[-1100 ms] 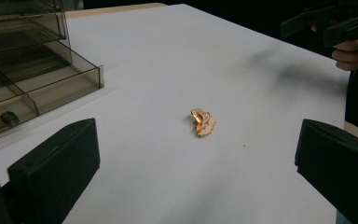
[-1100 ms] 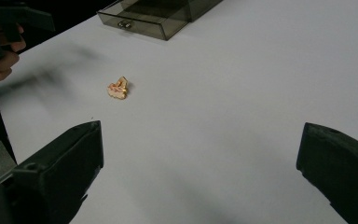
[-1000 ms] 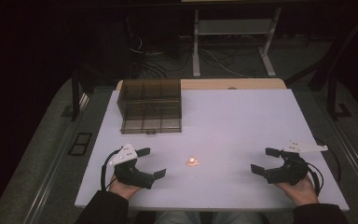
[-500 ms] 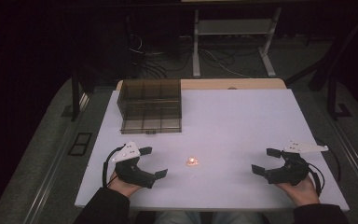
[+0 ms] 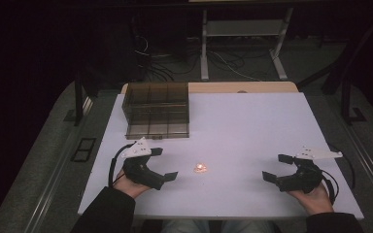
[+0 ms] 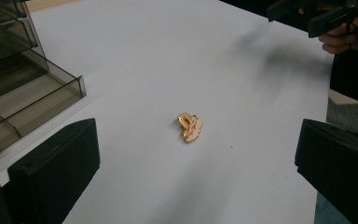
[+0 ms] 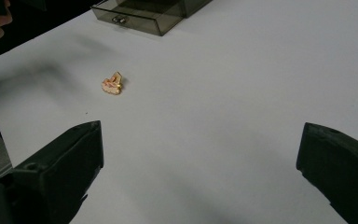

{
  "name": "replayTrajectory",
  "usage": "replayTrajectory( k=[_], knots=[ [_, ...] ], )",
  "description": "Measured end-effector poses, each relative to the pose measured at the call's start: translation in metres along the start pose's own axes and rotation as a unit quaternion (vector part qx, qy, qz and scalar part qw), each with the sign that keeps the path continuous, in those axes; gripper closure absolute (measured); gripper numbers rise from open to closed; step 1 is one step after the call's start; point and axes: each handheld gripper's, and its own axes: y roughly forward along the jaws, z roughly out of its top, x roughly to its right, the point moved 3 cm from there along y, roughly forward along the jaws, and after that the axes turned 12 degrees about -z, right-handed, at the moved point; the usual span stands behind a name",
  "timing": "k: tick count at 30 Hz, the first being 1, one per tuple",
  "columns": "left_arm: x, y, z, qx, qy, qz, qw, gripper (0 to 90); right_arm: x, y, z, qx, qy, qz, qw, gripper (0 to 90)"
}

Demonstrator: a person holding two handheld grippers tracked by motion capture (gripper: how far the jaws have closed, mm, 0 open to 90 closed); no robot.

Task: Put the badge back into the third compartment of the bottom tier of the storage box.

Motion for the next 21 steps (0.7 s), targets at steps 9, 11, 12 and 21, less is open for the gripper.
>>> replayTrajectory(
  k=[9, 11, 12, 21],
  knots=[
    [-0.003, 0.011, 0.015, -0.02, 0.009, -0.011, 0.9997, 0.0, 0.0, 0.0, 0.0, 0.0, -0.001, -0.001, 1.0, 0.3],
    [-0.003, 0.012, 0.017, -0.02, 0.009, -0.013, 0.9997, 0.0, 0.0, 0.0, 0.0, 0.001, -0.001, -0.002, 1.0, 0.3],
    [-0.004, 0.013, 0.018, -0.022, 0.009, -0.013, 0.9996, 0.0, 0.0, 0.0, 0.0, 0.001, -0.002, -0.002, 1.0, 0.3],
    [-0.007, 0.02, 0.028, -0.033, 0.014, -0.024, 0.9991, 0.0, 0.0, 0.0, 0.0, -0.001, -0.003, -0.002, 1.0, 0.3]
  ],
)
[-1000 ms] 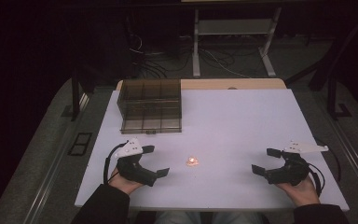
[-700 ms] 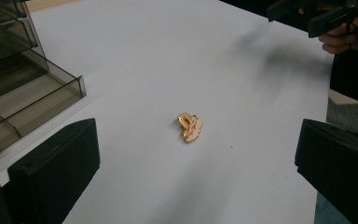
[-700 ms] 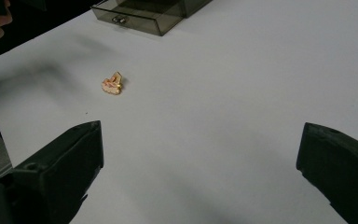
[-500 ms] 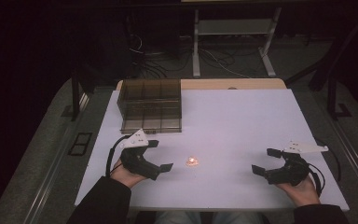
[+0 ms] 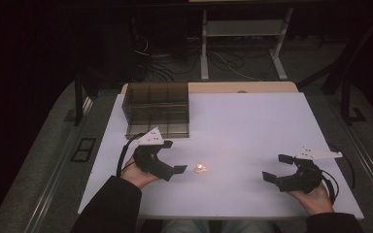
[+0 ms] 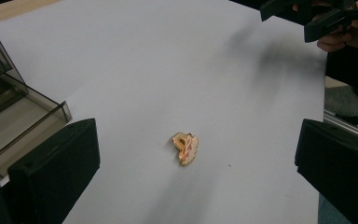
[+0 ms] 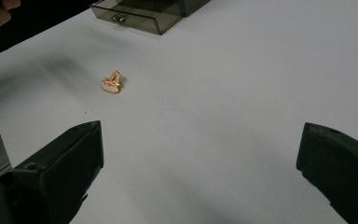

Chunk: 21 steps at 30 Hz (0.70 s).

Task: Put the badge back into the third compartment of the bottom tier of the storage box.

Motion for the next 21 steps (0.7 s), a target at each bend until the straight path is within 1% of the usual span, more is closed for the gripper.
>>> replayTrajectory(
  k=[3, 10, 15, 19, 21],
  knots=[
    [-0.004, 0.003, 0.004, -0.003, -0.001, -0.004, 1.0, 0.0, 0.0, 0.0, 0.0, 0.002, 0.0, 0.0, 1.0, 0.3],
    [-0.012, 0.01, 0.006, -0.01, -0.005, -0.008, 0.9999, 0.0, 0.0, 0.0, 0.0, 0.0, -0.001, 0.0, 1.0, 0.3],
    [-0.015, 0.015, 0.006, -0.012, -0.006, -0.012, 0.9998, 0.0, 0.0, 0.0, 0.0, 0.0, -0.001, -0.001, 1.0, 0.3],
    [-0.018, 0.02, 0.005, -0.018, -0.004, -0.014, 0.9997, 0.0, 0.0, 0.0, 0.0, 0.0, -0.001, -0.001, 1.0, 0.3],
    [-0.019, 0.023, 0.005, -0.019, -0.007, -0.016, 0.9997, 0.0, 0.0, 0.0, 0.0, -0.001, -0.001, -0.001, 1.0, 0.3]
  ],
)
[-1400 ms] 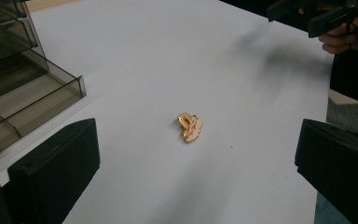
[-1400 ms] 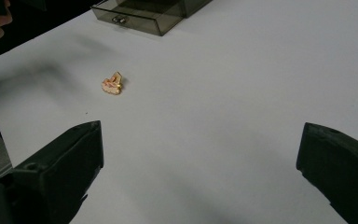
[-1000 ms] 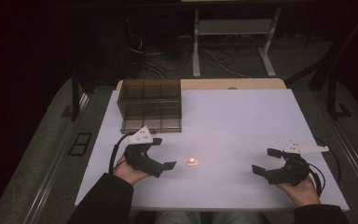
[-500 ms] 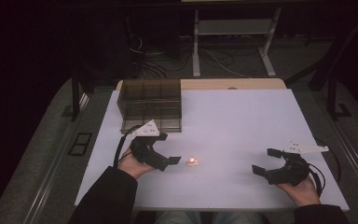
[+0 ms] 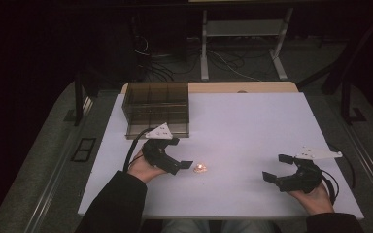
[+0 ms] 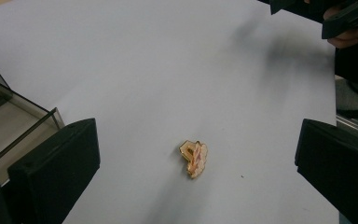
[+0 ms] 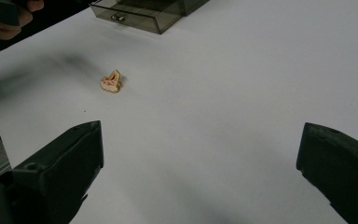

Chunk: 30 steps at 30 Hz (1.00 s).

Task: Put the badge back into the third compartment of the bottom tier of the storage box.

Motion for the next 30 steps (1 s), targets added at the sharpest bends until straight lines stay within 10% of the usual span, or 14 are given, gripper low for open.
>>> replayTrajectory(
  k=[30],
  knots=[
    [-0.014, 0.045, -0.001, -0.05, -0.005, -0.03, 0.9983, 0.0, 0.001, 0.0, -0.001, -0.002, -0.006, -0.002, 1.0, 0.3]
  ],
)
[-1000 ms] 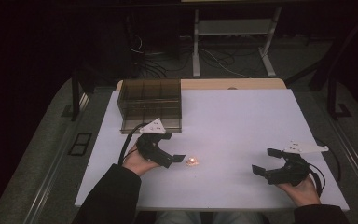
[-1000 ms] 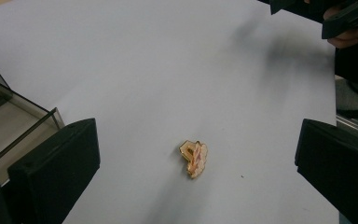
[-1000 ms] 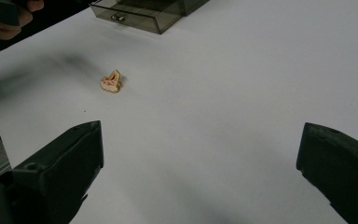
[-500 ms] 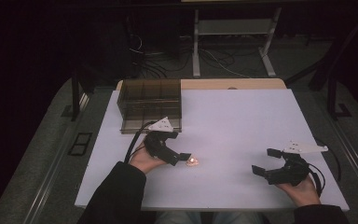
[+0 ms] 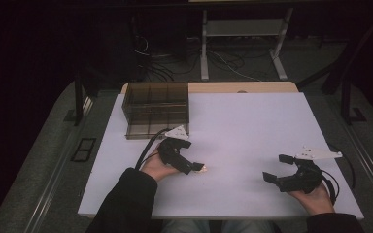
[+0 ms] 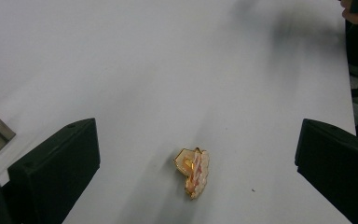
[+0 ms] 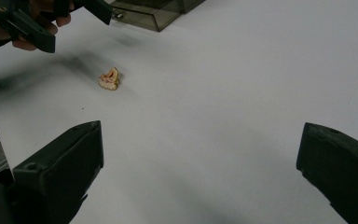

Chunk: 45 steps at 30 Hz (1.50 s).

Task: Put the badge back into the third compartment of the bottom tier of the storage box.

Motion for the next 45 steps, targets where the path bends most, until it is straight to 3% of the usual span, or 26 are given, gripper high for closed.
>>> replayTrajectory(
  k=[13, 21, 34, 45],
  knots=[
    [-0.006, 0.014, -0.006, -0.038, 0.004, -0.011, 0.9992, 0.0, -0.001, 0.001, 0.0, -0.002, -0.003, -0.001, 1.0, 0.3],
    [-0.011, 0.021, -0.006, -0.045, 0.005, -0.022, 0.9987, 0.1, -0.001, 0.001, 0.0, -0.003, -0.004, -0.001, 1.0, 0.3],
    [-0.016, 0.026, -0.01, -0.056, 0.006, -0.043, 0.9975, 15.1, 0.0, 0.001, 0.0, -0.005, -0.006, -0.005, 1.0, 0.3],
    [-0.017, 0.029, -0.012, -0.065, 0.01, -0.066, 0.9956, 39.0, -0.001, 0.002, 0.0, -0.008, -0.012, -0.007, 0.9999, 0.3]
  ],
)
